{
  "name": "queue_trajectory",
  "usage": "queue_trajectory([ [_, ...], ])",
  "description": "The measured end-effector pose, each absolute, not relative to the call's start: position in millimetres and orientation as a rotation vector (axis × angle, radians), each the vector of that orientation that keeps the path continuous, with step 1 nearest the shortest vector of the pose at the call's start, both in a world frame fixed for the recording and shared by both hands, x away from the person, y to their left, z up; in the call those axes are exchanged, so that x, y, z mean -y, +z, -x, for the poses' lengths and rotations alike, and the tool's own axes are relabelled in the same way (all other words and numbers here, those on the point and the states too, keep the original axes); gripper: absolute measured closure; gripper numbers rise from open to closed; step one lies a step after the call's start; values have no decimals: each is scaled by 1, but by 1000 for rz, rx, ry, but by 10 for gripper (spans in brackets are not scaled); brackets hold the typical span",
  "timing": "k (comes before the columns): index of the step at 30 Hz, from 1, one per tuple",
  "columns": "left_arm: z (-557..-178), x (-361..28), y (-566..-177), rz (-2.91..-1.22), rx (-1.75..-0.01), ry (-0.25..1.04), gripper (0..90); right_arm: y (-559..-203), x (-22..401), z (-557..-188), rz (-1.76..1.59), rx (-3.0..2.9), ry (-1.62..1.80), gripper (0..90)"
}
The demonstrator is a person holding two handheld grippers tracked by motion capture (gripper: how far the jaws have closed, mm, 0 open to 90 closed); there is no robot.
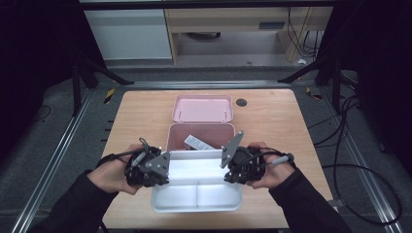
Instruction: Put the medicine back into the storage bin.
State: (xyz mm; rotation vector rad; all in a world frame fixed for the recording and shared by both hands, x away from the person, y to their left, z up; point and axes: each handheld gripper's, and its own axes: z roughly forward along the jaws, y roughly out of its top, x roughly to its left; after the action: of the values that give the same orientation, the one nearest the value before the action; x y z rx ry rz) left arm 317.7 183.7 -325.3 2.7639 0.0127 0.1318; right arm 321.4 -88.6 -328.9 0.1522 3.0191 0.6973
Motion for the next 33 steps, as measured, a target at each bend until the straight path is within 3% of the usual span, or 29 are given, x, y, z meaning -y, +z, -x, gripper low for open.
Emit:
queue_trajectory([
  [10, -376, -177, -306, -2764, -1, 176, 889, -313, 94, -373, -139, -2954, 698, 874],
  [16, -409, -175, -308, -2774, 9, 187, 887, -322, 98, -404, -163, -2929, 728, 874],
  [24, -443, -172, -333, -2784, 11, 169, 885, -343, 96, -432, -175, -2910, 672, 874],
  [33, -452, -175, -358, -2793, -23, 114, 885, -364, 83, -442, -176, -2948, 568, 872],
])
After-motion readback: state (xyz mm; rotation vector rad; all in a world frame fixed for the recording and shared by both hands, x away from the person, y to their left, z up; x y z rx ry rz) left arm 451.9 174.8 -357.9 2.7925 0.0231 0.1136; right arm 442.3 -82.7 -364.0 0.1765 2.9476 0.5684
